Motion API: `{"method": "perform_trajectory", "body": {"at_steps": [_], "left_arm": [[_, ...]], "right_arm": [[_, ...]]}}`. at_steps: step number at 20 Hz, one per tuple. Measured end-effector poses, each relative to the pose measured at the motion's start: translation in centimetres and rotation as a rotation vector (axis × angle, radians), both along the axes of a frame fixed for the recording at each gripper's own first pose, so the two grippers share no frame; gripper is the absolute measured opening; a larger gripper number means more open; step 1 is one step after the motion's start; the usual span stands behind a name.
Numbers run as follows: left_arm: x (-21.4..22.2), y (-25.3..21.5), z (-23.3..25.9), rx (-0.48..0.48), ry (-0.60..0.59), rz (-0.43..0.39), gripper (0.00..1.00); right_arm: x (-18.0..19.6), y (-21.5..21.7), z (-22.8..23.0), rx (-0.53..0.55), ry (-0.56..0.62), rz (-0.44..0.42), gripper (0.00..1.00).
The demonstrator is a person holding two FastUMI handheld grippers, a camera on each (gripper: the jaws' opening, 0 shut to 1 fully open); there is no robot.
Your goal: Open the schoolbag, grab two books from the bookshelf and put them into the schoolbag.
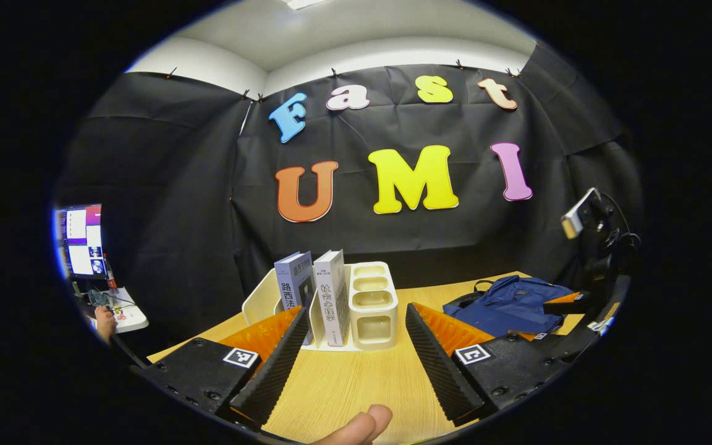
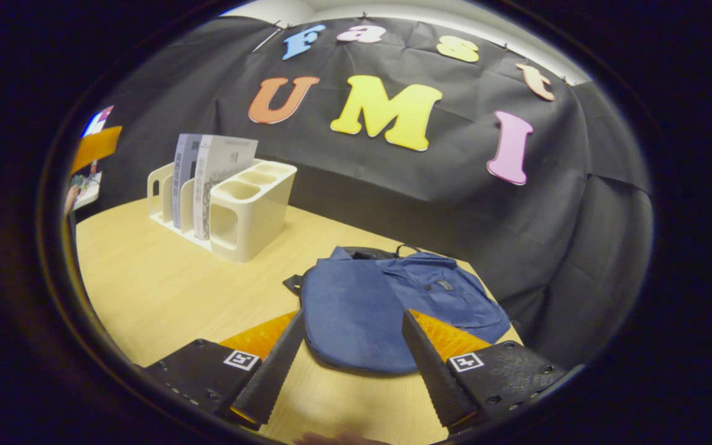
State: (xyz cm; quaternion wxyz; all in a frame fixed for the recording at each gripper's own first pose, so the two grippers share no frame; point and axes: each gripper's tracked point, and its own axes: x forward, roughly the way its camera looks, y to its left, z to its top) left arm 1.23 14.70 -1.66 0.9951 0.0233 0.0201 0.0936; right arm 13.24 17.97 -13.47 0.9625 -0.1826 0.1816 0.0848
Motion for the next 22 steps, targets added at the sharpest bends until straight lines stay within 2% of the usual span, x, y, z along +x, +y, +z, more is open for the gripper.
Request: {"method": "perform_trajectory", "body": {"at_steps": [3,4,6,7,8,10,11,12,14,15,16,17,18,19,20,22], "left_arm": [[0.2,0.6,0.0,-0.007,0.002,0.003,0.99],[0.3,0.9,-0.1,-0.010,0.003,0.007,0.99],[0.2,1.3,-0.2,-0.012,0.004,0.010,0.99],[0.2,1.2,-0.3,-0.013,0.007,0.006,0.99],[0.2,1.1,-0.2,-0.013,0.006,0.001,0.99],[0.2,0.6,-0.2,-0.008,0.007,-0.014,0.99],[0.1,0.4,-0.2,-0.006,0.007,-0.020,0.99],[0.2,0.2,-0.2,-0.005,0.009,-0.025,0.99],[0.1,-0.4,-0.3,-0.010,0.010,-0.041,0.99],[0.1,-0.7,-0.4,-0.013,0.014,-0.049,0.99],[0.2,-0.7,-0.5,-0.013,0.016,-0.054,0.99],[0.2,-0.6,-0.6,-0.013,0.021,-0.053,0.99],[0.2,-0.4,-0.7,-0.011,0.025,-0.050,0.99],[0.2,-0.3,-0.8,-0.011,0.027,-0.045,0.99],[0.3,-0.1,-0.8,-0.012,0.032,-0.040,0.99],[0.3,0.2,-1.1,-0.019,0.040,-0.033,0.99]], "right_arm": [[1.7,1.5,-2.5,-0.057,0.067,0.001,0.95],[2.3,1.9,-3.1,-0.082,0.083,0.002,0.99],[3.4,2.0,-4.2,-0.172,0.095,-0.020,0.94],[3.8,2.3,-4.8,-0.224,0.105,-0.018,0.98],[4.2,2.5,-5.3,-0.260,0.117,-0.021,0.93],[4.7,3.1,-6.6,-0.308,0.148,-0.005,0.93],[4.9,3.0,-7.0,-0.332,0.158,-0.012,0.99],[5.3,3.0,-7.3,-0.358,0.166,-0.018,0.93],[6.0,2.8,-7.3,-0.396,0.154,-0.032,0.93],[6.2,2.2,-7.1,-0.431,0.149,-0.050,0.97],[6.3,1.9,-6.7,-0.452,0.148,-0.063,0.91],[6.2,1.9,-6.5,-0.454,0.147,-0.064,0.96],[6.2,1.7,-6.2,-0.457,0.146,-0.065,0.87],[6.2,1.2,-5.6,-0.466,0.139,-0.077,0.94],[6.1,0.9,-4.8,-0.473,0.131,-0.085,0.87],[6.4,0.3,-3.6,-0.475,0.121,-0.105,0.87]]}}
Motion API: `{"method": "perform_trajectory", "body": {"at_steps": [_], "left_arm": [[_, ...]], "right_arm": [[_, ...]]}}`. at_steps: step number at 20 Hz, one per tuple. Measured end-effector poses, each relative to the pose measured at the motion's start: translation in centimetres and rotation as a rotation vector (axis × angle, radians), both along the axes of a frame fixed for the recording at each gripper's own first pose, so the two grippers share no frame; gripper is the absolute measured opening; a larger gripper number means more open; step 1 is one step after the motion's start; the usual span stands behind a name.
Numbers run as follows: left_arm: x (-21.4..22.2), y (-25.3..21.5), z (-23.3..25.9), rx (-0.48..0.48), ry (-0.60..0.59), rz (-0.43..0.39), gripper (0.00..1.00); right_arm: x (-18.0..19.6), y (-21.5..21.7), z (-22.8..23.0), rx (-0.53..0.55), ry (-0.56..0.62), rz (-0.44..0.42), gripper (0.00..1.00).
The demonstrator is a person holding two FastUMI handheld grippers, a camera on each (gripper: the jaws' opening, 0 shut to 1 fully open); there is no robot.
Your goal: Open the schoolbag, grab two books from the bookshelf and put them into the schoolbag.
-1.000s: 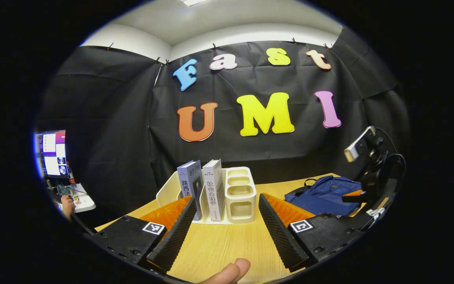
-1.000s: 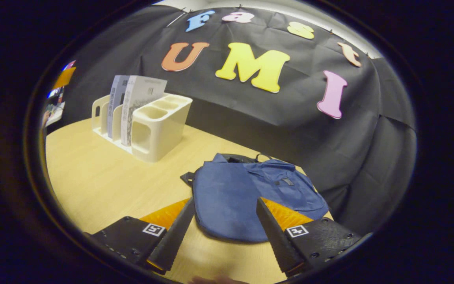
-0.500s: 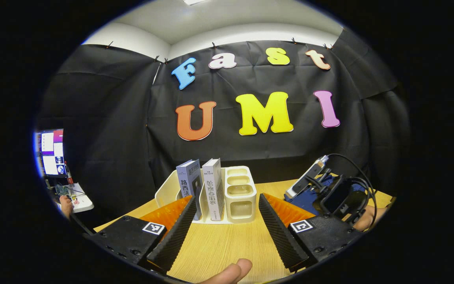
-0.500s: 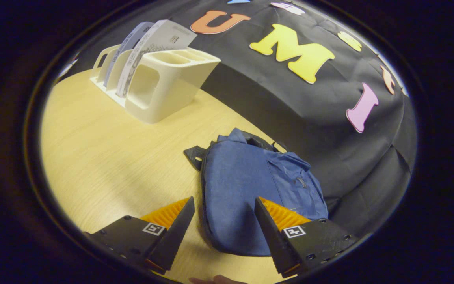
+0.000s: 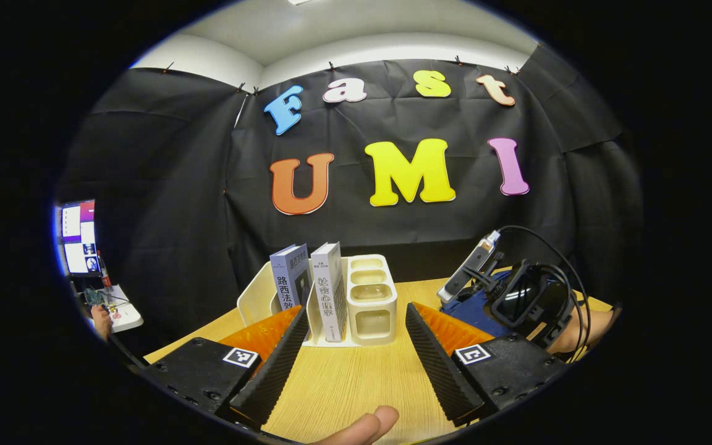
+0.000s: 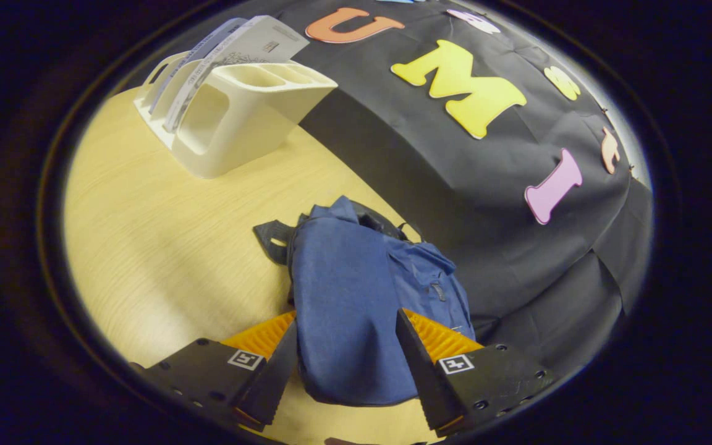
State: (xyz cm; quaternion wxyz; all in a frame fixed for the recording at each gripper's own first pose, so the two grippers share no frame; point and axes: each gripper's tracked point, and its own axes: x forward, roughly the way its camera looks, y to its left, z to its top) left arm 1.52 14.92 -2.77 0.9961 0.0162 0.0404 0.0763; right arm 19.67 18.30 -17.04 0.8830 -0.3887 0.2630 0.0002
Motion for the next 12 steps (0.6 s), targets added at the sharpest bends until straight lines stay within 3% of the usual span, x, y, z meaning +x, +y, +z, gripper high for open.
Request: {"method": "perform_trajectory", "body": {"at_steps": [2,4,5,6,7,8,10,12], "left_arm": [[0.1,0.2,0.0,-0.008,0.004,0.005,0.99],[0.1,0.2,-0.2,-0.017,0.007,0.006,0.99],[0.1,0.1,-0.3,-0.021,0.009,0.004,0.99],[0.2,-0.1,-0.4,-0.022,0.011,0.000,0.99],[0.2,-0.2,-0.4,-0.023,0.014,-0.004,0.99],[0.3,-0.3,-0.5,-0.022,0.016,-0.008,0.99],[0.4,-0.6,-0.6,-0.024,0.018,-0.015,1.00],[0.5,-0.6,-0.7,-0.028,0.020,-0.018,1.00]], "right_arm": [[0.6,-0.5,1.0,0.009,-0.015,-0.024,0.90],[1.9,-1.0,2.7,-0.002,-0.070,-0.041,0.78],[2.3,-1.3,3.4,-0.003,-0.093,-0.052,0.70],[2.6,-1.4,4.0,0.006,-0.098,-0.055,0.49],[2.9,-1.5,4.7,0.018,-0.111,-0.057,0.51],[3.2,-1.6,5.6,0.025,-0.122,-0.054,0.26],[3.7,-1.8,6.5,0.076,-0.116,-0.043,0.11],[4.1,-2.6,7.6,0.106,-0.109,-0.057,0.09]]}}
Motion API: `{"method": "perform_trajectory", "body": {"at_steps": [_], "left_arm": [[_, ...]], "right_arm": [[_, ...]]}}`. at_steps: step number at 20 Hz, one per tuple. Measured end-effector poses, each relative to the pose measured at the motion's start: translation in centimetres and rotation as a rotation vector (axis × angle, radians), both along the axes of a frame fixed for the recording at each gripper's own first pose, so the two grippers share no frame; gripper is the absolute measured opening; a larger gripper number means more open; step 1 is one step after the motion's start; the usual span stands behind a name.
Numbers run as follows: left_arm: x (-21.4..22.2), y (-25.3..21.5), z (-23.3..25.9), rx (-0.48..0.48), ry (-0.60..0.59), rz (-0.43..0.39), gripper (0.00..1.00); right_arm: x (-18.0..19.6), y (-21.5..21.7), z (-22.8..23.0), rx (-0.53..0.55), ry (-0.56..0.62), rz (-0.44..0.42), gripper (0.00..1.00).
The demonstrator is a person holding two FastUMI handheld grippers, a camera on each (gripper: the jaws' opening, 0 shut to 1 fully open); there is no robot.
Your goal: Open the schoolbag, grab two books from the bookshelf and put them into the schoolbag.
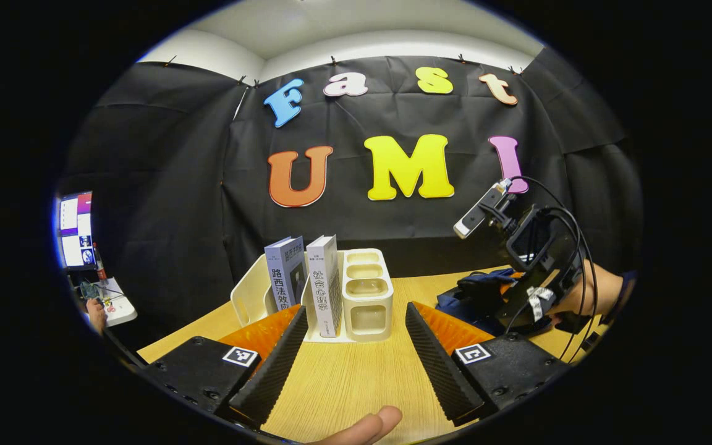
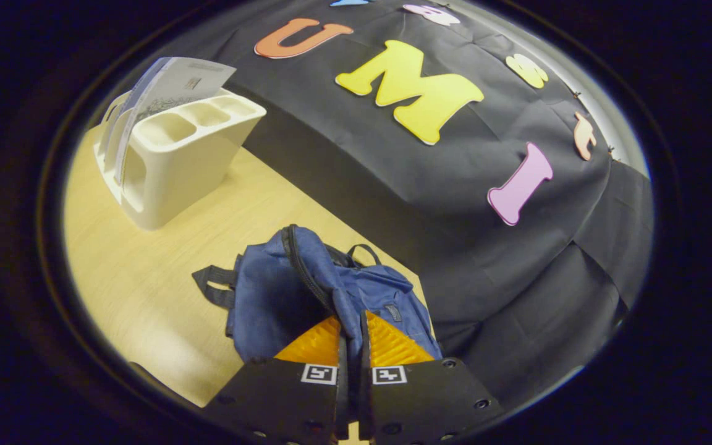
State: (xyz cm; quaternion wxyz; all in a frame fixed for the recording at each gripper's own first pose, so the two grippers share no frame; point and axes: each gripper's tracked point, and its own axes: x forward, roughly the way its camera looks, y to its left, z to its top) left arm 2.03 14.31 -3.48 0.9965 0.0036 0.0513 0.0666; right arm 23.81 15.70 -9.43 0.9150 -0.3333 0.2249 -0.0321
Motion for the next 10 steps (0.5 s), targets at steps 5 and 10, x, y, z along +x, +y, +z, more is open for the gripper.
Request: {"method": "perform_trajectory", "body": {"at_steps": [5,10], "left_arm": [[0.5,0.0,-0.7,0.010,0.010,0.005,1.00],[1.4,0.1,-1.8,-0.006,0.033,0.016,1.00]], "right_arm": [[1.9,-2.9,3.6,0.082,-0.033,-0.029,0.06],[3.6,-6.6,6.6,0.166,-0.069,-0.048,0.06]]}}
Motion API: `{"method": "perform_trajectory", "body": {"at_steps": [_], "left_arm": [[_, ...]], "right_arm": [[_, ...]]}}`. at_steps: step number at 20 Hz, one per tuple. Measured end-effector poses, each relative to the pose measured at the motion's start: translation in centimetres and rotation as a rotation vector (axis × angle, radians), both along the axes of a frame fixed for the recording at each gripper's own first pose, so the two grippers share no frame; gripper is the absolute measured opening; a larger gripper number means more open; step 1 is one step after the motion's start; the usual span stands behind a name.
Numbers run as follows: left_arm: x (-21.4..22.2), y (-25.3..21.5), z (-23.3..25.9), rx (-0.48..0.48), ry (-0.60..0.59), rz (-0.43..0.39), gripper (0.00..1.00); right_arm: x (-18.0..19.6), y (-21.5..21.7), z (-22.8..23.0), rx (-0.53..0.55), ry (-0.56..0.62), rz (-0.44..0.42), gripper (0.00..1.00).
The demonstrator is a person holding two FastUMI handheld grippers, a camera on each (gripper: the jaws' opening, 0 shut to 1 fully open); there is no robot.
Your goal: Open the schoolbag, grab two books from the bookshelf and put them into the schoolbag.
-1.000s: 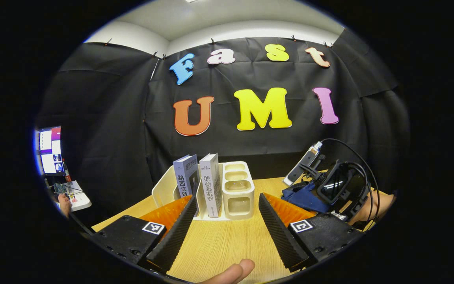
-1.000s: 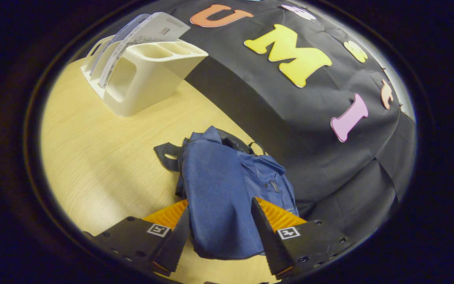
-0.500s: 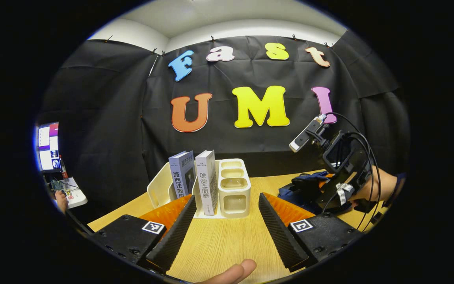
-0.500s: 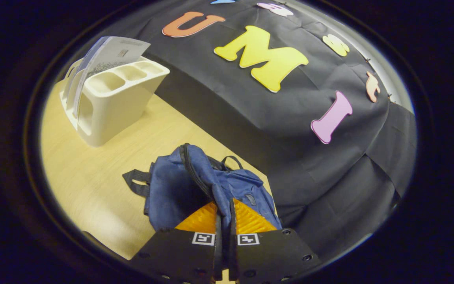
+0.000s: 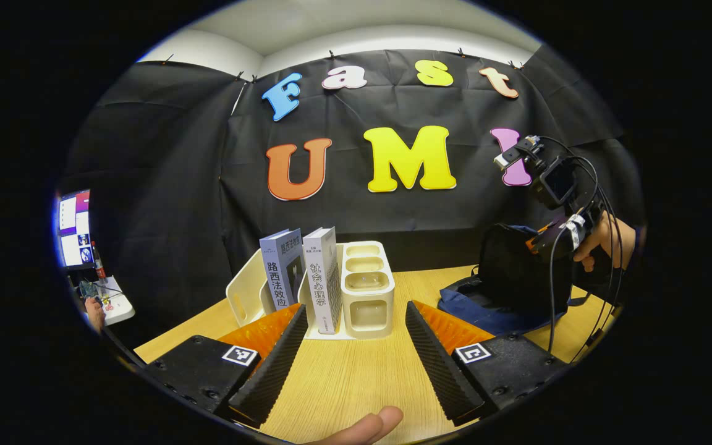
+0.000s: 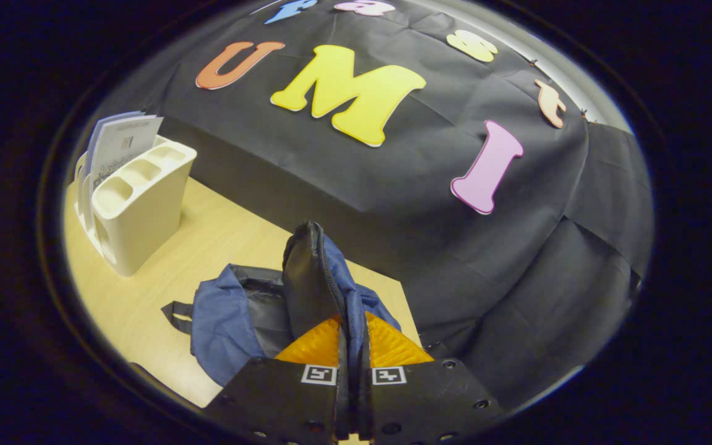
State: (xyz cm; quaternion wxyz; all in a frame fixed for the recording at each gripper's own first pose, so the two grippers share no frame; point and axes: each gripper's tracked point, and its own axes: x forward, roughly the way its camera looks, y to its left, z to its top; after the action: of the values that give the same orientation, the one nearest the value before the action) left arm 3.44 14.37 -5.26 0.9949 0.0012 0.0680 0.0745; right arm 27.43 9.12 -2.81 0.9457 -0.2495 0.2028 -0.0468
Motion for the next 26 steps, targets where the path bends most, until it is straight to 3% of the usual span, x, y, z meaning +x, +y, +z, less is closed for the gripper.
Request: {"method": "perform_trajectory", "body": {"at_steps": [11,17,20,26], "left_arm": [[4.6,1.9,0.6,-0.023,0.049,0.028,1.00],[10.0,3.8,2.8,-0.006,0.047,0.064,1.00],[12.7,4.1,3.1,-0.050,0.071,0.040,0.99],[17.7,6.5,6.4,-0.004,0.080,0.024,0.99]], "right_arm": [[2.7,-6.4,3.3,0.105,-0.023,-0.005,0.06],[3.4,-8.1,4.5,0.103,-0.020,0.007,0.06],[3.6,-8.8,4.2,0.099,-0.016,0.013,0.06],[3.3,-9.6,3.4,0.109,0.003,0.035,0.06]]}}
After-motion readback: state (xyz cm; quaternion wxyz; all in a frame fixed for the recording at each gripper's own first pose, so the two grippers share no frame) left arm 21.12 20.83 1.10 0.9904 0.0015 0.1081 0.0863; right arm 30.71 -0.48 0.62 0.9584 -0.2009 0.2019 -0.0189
